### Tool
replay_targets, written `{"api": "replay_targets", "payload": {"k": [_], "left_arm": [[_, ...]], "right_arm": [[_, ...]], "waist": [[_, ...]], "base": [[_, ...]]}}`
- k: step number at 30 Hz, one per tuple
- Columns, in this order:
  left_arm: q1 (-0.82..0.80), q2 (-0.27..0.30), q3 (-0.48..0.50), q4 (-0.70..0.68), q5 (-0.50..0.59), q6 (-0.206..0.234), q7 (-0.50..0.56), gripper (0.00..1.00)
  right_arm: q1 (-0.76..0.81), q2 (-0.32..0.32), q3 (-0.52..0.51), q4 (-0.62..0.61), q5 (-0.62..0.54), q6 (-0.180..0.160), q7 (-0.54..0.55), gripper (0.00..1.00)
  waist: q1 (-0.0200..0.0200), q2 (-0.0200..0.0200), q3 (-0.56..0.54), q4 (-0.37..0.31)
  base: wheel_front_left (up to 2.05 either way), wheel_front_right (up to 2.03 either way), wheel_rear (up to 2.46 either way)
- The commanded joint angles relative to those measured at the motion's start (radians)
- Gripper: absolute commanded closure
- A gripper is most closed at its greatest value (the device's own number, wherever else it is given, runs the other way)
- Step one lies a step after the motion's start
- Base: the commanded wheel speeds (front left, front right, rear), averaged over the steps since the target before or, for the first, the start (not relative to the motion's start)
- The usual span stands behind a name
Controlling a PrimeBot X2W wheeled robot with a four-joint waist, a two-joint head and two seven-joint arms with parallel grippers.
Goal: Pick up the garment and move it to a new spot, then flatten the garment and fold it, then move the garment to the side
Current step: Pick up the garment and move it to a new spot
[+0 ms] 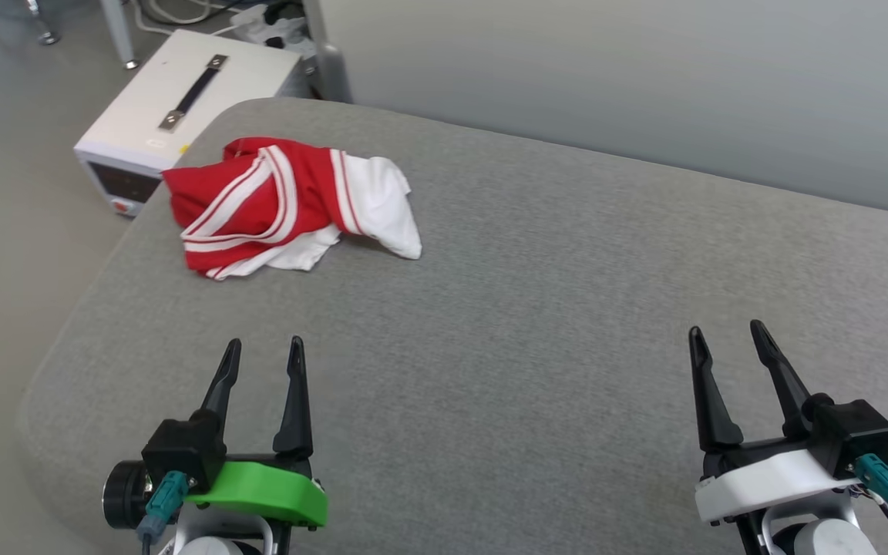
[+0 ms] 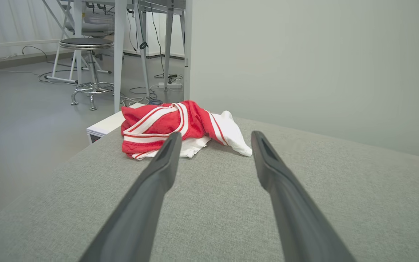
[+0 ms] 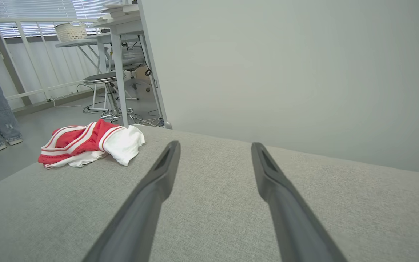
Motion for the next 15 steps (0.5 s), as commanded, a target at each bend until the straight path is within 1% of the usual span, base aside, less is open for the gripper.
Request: {"api": "replay_targets", "payload": {"k": [1, 7, 15], "left_arm": [[0.000, -0.005, -0.004, 0.002, -0.015, 0.000, -0.009, 0.00], [0.002, -0.005, -0.007, 0.004, -0.019, -0.002, -0.016, 0.00], [0.006, -0.005, -0.008, 0.001, -0.018, 0.003, -0.016, 0.00]], "right_arm": [[-0.005, -0.001, 0.003, 0.003, 0.012, -0.001, -0.012, 0.00], [-0.005, -0.001, 0.009, 0.009, 0.015, -0.001, -0.019, 0.00], [-0.007, -0.001, 0.018, 0.014, 0.021, -0.001, -0.019, 0.00]], "waist": [[0.0000, 0.0000, 0.003, 0.064], [0.0000, 0.0000, 0.004, 0.111], [0.0000, 0.0000, 0.004, 0.128]], "base": [[0.00, 0.00, 0.00], [0.00, 0.00, 0.00], [0.00, 0.00, 0.00]]}}
